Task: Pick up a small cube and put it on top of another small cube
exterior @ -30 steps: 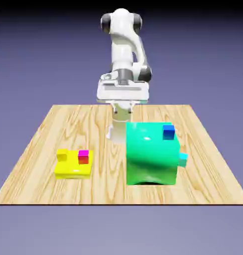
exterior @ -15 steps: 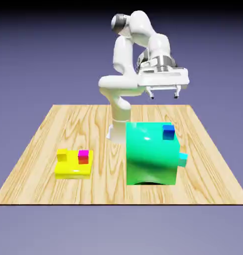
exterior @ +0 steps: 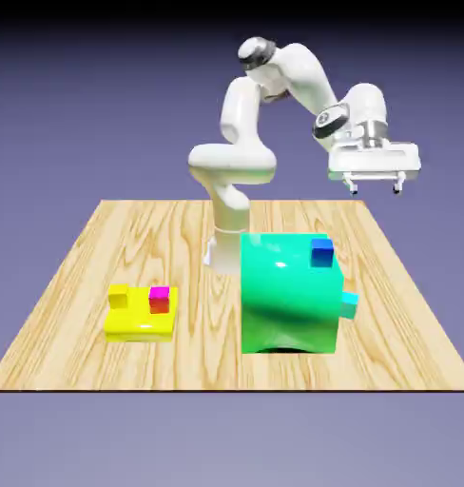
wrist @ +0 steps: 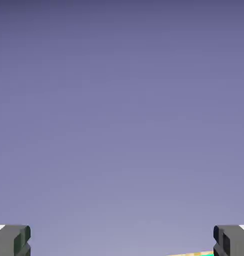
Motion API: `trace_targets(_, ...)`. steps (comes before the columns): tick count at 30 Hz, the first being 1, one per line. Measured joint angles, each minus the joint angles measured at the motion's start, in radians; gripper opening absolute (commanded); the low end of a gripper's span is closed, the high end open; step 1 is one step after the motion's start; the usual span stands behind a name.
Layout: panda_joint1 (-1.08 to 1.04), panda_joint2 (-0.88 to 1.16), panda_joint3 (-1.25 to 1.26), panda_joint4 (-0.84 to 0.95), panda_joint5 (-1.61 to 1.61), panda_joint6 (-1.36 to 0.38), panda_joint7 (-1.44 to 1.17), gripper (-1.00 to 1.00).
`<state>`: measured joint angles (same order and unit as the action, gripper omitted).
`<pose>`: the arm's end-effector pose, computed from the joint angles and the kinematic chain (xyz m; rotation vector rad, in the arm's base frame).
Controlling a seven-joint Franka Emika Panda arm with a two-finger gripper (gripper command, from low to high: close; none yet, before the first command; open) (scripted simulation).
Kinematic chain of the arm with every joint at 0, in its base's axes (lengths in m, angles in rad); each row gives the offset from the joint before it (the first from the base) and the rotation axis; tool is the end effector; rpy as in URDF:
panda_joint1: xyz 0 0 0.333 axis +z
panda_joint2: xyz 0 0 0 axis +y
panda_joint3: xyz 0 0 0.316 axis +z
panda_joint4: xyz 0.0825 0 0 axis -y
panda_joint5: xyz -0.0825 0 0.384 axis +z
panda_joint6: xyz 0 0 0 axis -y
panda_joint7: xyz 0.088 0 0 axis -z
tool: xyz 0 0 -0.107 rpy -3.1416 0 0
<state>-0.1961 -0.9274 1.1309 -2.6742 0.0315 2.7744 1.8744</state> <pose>0.2516 0.3437 0.4272 -2.2537 1.1169 -1.2205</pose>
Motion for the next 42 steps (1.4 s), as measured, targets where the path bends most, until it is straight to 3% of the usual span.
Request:
trace_targets(27,-0.177,-0.304,0.963,0.116,0.027,-0.224,0.965,0.0)
trace_targets(32,-0.322,-0.398,1.047,0.139,0.046,-0.079,0.986,0.0)
trace_targets(33,-0.325,-0.4,1.049,0.14,0.046,-0.075,0.986,-1.0)
trace_targets(42,-0.17,-0.3,0.905,0.128,0.018,-0.25,0.84,-1.0)
